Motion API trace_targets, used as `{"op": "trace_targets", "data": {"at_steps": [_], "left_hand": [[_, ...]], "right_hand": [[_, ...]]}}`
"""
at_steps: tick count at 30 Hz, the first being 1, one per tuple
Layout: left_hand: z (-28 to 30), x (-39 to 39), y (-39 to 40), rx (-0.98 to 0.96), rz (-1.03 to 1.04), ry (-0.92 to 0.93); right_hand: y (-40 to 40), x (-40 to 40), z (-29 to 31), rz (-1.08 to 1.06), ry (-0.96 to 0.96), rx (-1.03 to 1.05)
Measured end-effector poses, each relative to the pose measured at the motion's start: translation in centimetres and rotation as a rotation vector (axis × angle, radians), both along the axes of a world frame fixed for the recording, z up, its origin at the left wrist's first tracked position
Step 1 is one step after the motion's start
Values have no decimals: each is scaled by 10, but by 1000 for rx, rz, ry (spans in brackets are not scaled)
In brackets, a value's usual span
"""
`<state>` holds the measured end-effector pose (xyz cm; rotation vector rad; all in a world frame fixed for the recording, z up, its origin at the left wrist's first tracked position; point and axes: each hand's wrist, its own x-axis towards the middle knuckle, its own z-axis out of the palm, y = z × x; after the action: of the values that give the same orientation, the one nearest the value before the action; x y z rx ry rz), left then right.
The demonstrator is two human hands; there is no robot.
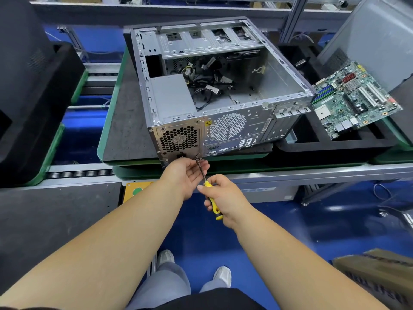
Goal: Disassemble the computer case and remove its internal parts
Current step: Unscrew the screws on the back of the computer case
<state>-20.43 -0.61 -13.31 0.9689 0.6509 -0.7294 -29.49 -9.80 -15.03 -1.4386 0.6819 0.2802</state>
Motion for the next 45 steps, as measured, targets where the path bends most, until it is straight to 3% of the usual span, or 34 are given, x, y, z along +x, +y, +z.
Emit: {"op": "trace_targets", "data": {"at_steps": [7,11,19,29,45], "left_hand": [[3,0,-1,6,7,28],[4,0,-1,8,-4,25],[2,0,-1,39,-33,6],[2,2,-1,136,-76,11],[-5,-3,-2,131,-41,18]], "right_hand": [[-2,3,15,-70,145,186],[-4,4,17,-23,169,103],[-6,-2,6,63,-19,-28],[-3,3,-1,72,11,-251],[-4,-3,4,112,56,-265]]}}
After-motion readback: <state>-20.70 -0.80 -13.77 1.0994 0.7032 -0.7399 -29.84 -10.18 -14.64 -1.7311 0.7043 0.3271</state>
